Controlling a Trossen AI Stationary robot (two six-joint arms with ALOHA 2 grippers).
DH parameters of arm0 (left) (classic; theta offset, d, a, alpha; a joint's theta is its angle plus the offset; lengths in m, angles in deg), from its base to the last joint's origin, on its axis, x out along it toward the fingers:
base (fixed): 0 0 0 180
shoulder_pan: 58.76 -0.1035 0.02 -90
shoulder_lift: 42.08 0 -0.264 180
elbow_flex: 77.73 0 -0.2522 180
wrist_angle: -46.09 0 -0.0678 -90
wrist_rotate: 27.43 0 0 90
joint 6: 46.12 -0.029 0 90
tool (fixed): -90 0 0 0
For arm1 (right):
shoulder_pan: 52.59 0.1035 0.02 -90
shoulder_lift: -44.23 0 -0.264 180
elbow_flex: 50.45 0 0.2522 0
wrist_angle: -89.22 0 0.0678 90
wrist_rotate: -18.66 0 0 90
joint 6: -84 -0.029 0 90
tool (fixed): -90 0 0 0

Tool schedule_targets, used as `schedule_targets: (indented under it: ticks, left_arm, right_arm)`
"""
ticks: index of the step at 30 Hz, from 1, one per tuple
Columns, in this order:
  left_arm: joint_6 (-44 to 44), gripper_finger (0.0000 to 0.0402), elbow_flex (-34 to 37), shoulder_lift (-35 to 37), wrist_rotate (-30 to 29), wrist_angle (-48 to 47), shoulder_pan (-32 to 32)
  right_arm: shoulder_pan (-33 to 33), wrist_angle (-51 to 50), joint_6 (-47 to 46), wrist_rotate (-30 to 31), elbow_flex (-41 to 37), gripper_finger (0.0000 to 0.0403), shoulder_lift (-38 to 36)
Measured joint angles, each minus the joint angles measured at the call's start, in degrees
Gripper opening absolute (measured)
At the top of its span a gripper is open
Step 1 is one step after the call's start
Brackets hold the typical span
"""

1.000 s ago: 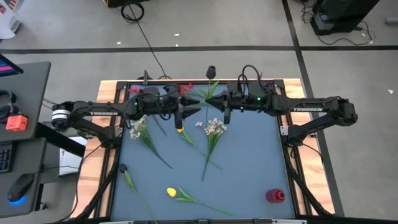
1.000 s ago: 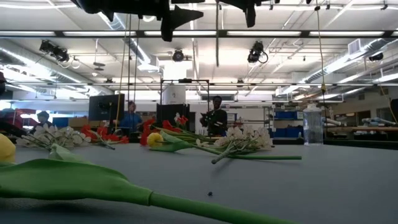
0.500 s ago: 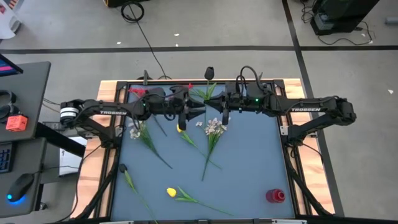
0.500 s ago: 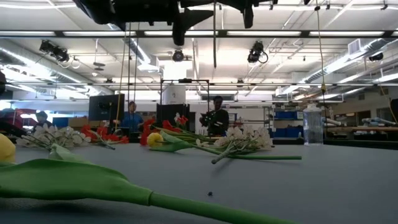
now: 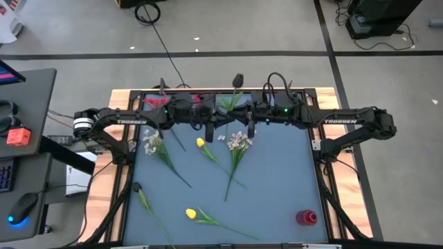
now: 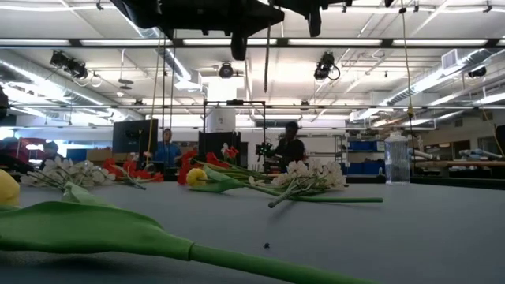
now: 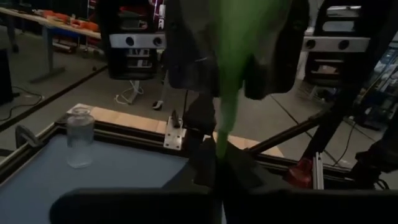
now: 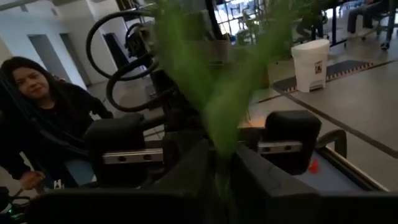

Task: Sort flowers into vase by color
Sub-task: Put the right black flower into the transparent vase

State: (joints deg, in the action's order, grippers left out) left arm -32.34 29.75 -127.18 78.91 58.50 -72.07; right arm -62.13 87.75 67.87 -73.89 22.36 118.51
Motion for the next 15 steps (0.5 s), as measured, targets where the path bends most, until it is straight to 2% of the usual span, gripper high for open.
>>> schedule_targets:
  ticks: [5, 8, 12, 15]
  left_arm:
    - [-0.4, 0.0006, 0.0, 0.0, 0.0, -0.1, -0.1]
    - [-1.4, 0.0004, 0.0, 0.0, 0.0, 0.1, -0.1]
    - [-1.5, 0.0003, 0.0, 0.0, 0.0, 0.1, 0.0]
    - [-1.4, 0.0003, 0.0, 0.0, -0.2, -0.2, -0.1]
  right_arm:
    - [-1.3, -1.6, -2.8, -1.6, 0.0, 0.0127, 0.4]
    - [-1.4, -1.7, -2.8, -2.4, 0.0, 0.0138, 0.7]
    - [-1.9, -1.7, -2.8, -2.3, 0.0, 0.0121, 0.7]
    - [-2.6, -1.1, -2.8, -2.8, 0.0, 0.0078, 0.7]
